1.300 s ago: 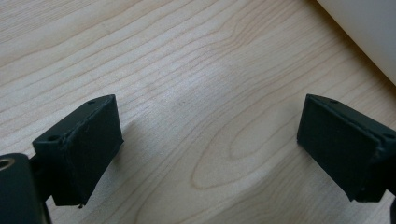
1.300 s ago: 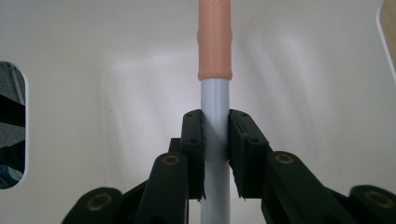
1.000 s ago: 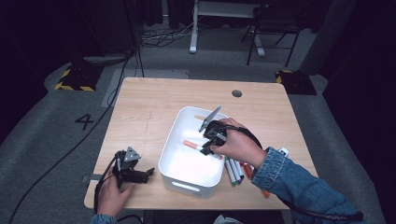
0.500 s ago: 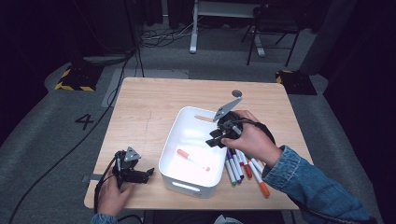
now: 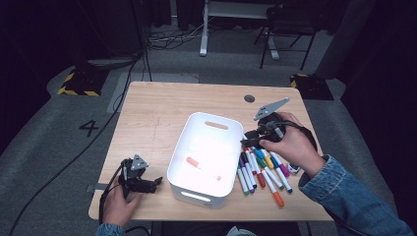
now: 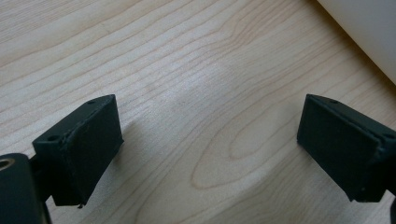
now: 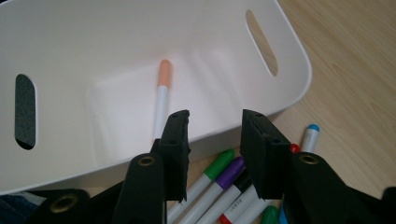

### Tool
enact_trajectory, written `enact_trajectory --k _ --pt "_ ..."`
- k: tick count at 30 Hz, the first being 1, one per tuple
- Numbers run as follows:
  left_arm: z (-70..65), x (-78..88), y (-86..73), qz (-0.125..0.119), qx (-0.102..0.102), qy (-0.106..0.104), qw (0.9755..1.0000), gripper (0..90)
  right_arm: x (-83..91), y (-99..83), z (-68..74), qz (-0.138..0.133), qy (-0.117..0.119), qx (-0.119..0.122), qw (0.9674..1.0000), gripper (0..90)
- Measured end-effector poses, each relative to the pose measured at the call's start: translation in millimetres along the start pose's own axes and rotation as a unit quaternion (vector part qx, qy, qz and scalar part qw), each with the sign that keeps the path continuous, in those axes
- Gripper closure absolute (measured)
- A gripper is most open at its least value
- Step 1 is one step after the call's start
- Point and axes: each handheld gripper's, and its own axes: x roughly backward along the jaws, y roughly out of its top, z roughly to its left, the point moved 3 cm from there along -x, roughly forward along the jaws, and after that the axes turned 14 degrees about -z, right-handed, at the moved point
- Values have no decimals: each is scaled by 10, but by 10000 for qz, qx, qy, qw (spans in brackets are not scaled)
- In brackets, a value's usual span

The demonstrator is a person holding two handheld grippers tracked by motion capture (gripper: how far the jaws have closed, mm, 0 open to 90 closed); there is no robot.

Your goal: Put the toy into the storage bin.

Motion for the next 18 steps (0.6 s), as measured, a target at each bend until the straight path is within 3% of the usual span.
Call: enact_trajectory --k 18 --pt "1 0 0 -4 -2 5 10000 69 362 -495 -454 164 -618 -493 9967 627"
